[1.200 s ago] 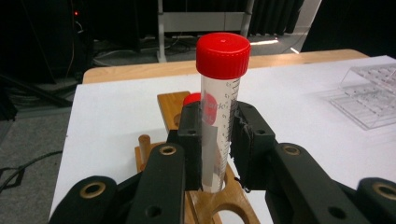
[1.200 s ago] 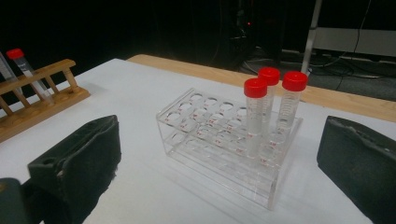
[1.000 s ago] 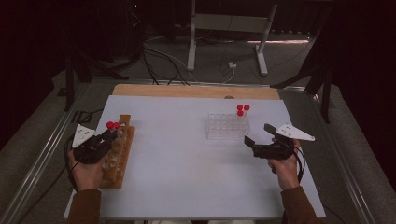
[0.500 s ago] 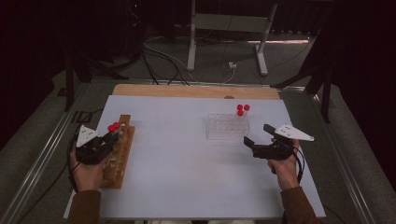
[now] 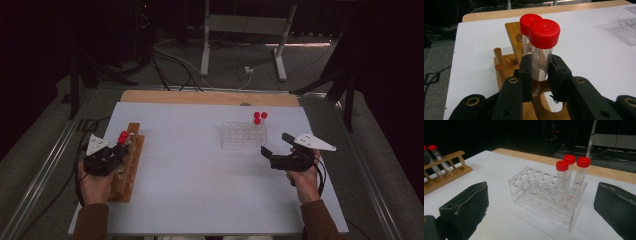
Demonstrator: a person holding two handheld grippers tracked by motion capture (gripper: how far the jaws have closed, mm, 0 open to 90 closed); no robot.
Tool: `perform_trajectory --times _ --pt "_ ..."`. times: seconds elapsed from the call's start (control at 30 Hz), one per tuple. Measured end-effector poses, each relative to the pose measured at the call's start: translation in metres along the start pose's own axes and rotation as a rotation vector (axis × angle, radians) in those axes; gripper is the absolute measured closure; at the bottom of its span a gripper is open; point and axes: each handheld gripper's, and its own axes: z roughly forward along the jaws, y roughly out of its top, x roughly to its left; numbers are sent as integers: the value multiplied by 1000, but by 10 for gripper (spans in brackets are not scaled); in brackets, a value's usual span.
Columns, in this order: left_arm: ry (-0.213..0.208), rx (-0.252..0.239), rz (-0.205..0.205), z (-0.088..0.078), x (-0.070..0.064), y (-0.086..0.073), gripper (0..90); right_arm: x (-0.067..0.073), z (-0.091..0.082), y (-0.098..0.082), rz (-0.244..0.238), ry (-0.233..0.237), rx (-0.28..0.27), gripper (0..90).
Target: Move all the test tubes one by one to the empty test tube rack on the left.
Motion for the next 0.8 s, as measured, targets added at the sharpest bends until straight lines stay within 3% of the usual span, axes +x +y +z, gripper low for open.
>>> perform_trajectory --times 0.13,0.53,0.8 --pt "1 -6 -1 -1 0 0 716 0 0 0 -1 1 0 0" --pt "2 -92 -37 -12 -2 2 197 0 0 0 1 1 -3 0" --pt "-21 -123 -50 -16 -10 2 122 -1 0 0 6 0 -5 0"
